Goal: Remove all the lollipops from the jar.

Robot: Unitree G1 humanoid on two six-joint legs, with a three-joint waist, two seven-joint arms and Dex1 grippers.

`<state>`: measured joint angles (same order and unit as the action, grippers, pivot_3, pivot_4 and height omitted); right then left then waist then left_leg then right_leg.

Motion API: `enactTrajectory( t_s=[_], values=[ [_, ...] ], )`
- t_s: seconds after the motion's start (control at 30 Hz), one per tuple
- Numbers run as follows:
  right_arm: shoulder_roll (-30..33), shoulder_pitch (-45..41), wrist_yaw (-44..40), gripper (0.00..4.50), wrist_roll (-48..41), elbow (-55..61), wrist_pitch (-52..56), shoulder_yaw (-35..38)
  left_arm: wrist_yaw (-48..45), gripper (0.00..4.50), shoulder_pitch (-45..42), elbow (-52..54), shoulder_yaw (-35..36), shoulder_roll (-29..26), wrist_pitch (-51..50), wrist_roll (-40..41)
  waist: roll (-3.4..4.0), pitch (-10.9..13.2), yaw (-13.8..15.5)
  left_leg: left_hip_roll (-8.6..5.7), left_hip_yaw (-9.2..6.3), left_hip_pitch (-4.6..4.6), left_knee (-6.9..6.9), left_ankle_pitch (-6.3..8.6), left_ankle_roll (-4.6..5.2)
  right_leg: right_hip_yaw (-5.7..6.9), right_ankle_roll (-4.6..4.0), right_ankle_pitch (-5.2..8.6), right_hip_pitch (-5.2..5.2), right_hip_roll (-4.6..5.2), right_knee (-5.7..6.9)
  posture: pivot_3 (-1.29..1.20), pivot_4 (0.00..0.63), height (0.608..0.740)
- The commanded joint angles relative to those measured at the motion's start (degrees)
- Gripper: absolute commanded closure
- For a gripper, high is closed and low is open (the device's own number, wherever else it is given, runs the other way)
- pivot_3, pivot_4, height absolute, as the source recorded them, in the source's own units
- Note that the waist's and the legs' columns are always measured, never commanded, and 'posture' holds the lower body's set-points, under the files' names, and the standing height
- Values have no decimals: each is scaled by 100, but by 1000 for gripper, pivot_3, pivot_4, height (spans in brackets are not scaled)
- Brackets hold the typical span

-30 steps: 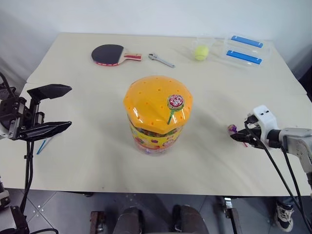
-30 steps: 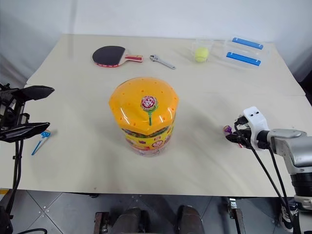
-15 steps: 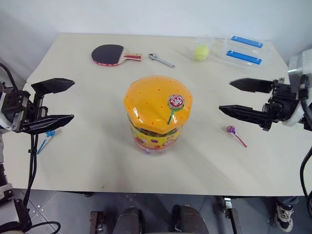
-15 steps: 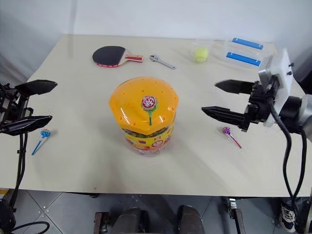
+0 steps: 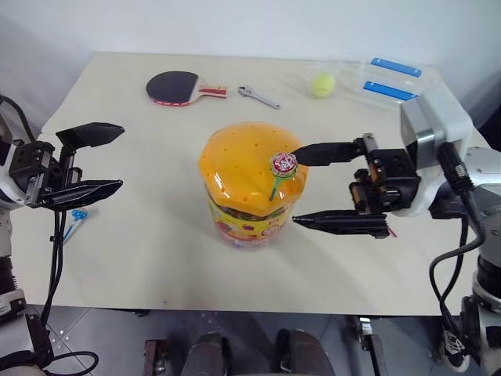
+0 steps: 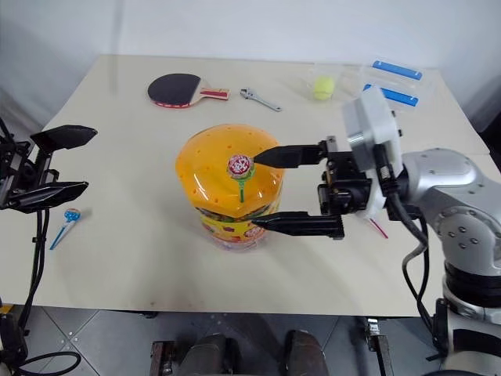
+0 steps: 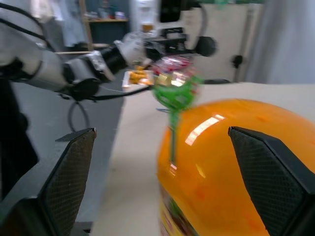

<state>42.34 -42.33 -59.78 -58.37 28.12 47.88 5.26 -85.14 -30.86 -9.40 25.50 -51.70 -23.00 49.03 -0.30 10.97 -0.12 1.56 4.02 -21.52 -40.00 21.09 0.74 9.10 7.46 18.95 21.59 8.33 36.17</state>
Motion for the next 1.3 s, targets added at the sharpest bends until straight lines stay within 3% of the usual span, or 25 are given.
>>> enactTrajectory(
  t_s=[0.03, 0.1, 0.47, 0.7, 0.8, 0.93, 1.1, 1.3],
  values=[
    [-141, -203, -118, 190, 34, -39, -133, -231, 89, 0, 39, 272, 164, -8, 62, 52, 0, 0, 2, -1, -1, 0, -1, 0, 0, 0, 0, 0, 0, 0, 0, 0, 150, 740],
    [-238, -288, -156, 605, -13, -129, -72, -367, 127, 0, 95, 334, 204, -7, 55, 72, 0, 0, -9, -1, -1, 0, -2, 0, 0, -1, 0, 0, 0, 1, 1, 0, 150, 740],
    [-599, -494, -234, 4441, 216, -497, -421, -405, 323, 0, 417, 636, 423, -7, 19, 168, 0, 0, -16, -1, -5, 0, 0, 0, 0, 2, 0, 0, 0, 1, 2, 0, 150, 740],
    [-872, -1200, -89, 4493, 308, -1512, -777, 24, 324, 0, 410, 616, 413, 24, 46, 159, 0, 0, -10, -1, -2, 0, 0, 0, -1, 2, 0, 0, 1, 0, 5, 0, 150, 740],
    [-701, -1692, 133, 4493, 509, -2124, -952, 369, 304, 0, 391, 579, 389, 23, 45, 147, 1, 0, -12, -2, -3, 0, -1, 0, 0, 1, 0, 0, 1, 1, 7, 0, 150, 740],
    [50, -1998, 621, 4493, 1321, -2983, -1120, 673, 315, 0, 524, 580, 432, -60, -20, 105, 1, 1, 8, -4, -2, -1, 0, 0, 0, 1, 0, 0, 2, 1, 13, 0, 150, 740],
    [1646, -1497, 322, 4493, 2544, -3934, -648, 38, 224, 0, 781, 539, 556, -190, -90, 109, 0, 0, -2, -5, 22, -2, 8, 4, 0, 1, 0, 0, 1, 3, 19, 0, 150, 740],
    [2414, -509, 70, 4493, 4157, -5725, -1250, -859, 343, 0, 945, 379, 486, -287, -97, -130, 3, 1, -26, 1, 62, -1, 16, 4, 1, -6, 0, 0, 4, 3, -9, 0, 150, 740]
  ],
)
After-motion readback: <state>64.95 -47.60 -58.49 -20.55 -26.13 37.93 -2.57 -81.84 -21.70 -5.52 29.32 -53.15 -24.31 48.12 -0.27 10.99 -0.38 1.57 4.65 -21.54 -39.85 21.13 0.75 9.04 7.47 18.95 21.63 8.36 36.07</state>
